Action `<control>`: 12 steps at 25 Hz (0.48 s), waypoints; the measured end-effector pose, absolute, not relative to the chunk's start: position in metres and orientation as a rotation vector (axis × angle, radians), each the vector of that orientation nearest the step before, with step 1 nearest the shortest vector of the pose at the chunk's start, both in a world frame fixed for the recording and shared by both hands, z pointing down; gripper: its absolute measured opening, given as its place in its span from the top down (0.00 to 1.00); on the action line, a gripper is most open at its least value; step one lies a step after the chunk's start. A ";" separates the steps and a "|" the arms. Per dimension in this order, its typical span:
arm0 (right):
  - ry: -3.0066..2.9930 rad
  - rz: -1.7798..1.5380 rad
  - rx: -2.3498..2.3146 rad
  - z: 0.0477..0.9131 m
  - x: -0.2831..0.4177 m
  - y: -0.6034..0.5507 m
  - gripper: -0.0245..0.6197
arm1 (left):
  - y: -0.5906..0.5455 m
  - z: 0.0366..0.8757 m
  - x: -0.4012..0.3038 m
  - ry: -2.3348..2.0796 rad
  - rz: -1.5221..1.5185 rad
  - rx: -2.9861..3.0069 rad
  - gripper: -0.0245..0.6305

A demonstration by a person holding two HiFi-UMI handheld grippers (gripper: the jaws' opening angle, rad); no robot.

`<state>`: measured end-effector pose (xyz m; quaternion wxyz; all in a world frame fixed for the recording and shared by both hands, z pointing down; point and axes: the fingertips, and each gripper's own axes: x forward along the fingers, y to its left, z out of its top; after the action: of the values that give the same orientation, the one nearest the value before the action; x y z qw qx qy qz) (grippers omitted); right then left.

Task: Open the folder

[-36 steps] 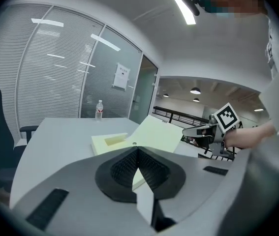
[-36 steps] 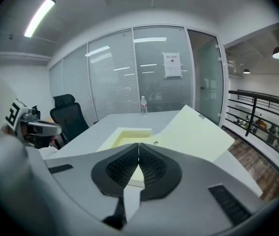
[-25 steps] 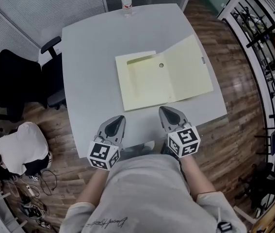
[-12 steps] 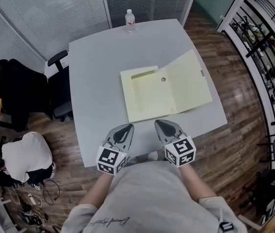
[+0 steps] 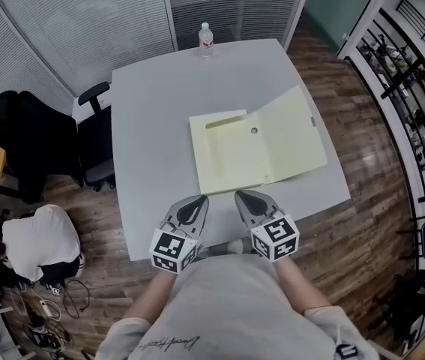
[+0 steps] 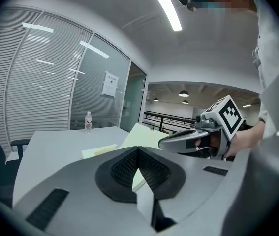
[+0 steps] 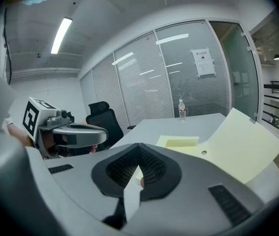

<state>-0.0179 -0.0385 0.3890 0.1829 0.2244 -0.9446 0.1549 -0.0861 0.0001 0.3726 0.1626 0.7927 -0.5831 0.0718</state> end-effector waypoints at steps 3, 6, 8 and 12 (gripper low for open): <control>-2.668 0.440 0.628 0.389 -0.018 -0.037 0.93 | 0.001 0.373 -0.085 -1.663 0.203 2.261 0.95; -2.663 0.445 0.632 0.389 -0.016 -0.037 0.93 | 0.001 0.373 -0.084 -1.659 0.203 2.260 0.95; -2.660 0.453 0.638 0.390 -0.014 -0.038 0.93 | 0.001 0.374 -0.082 -1.656 0.200 2.261 0.95; -2.667 0.457 0.638 0.389 -0.012 -0.036 0.93 | 0.002 0.373 -0.081 -1.658 0.196 2.259 0.95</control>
<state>-0.0116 -0.0364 0.3889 0.1796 0.2259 -0.9437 0.1618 -0.0805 0.0018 0.3728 0.1652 0.7931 -0.5822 0.0686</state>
